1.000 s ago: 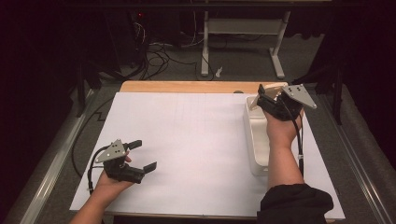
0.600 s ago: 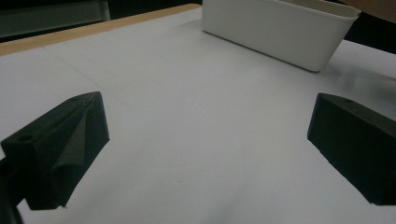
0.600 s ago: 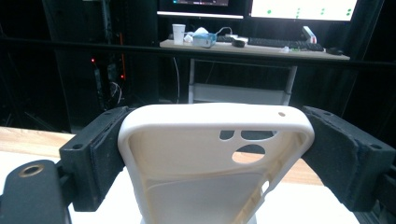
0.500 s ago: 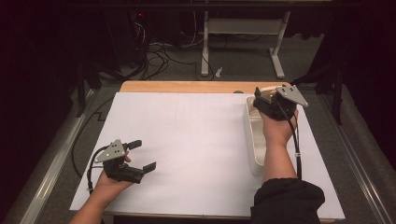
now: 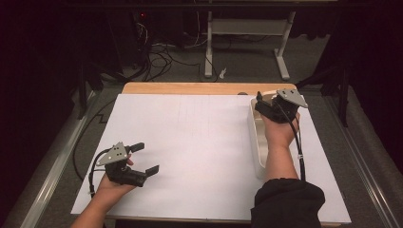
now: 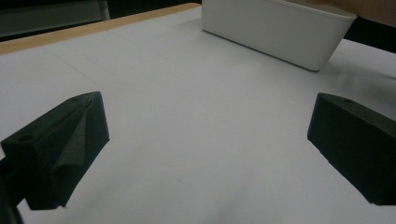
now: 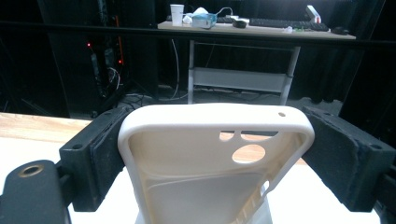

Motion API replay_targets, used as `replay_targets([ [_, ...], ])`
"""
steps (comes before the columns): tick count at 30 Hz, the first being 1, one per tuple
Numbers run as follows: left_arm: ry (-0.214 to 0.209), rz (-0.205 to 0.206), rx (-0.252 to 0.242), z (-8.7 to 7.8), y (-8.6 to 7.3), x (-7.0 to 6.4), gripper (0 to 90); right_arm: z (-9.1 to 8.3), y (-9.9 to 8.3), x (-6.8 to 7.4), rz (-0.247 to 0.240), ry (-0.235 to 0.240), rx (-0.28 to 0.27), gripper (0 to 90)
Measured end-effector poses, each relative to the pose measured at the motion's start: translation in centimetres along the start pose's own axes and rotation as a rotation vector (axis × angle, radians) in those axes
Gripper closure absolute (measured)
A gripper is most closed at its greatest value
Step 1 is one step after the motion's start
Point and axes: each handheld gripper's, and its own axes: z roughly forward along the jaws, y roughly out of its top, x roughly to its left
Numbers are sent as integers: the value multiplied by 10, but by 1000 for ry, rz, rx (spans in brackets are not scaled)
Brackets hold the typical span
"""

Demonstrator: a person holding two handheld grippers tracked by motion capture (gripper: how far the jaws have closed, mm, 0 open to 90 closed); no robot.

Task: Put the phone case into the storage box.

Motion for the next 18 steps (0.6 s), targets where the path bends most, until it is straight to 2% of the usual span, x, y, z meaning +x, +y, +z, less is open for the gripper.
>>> replay_targets([
  [18,2,4,9,1,-1,0,0,5,-6,-2,5,-22,31,126],
])
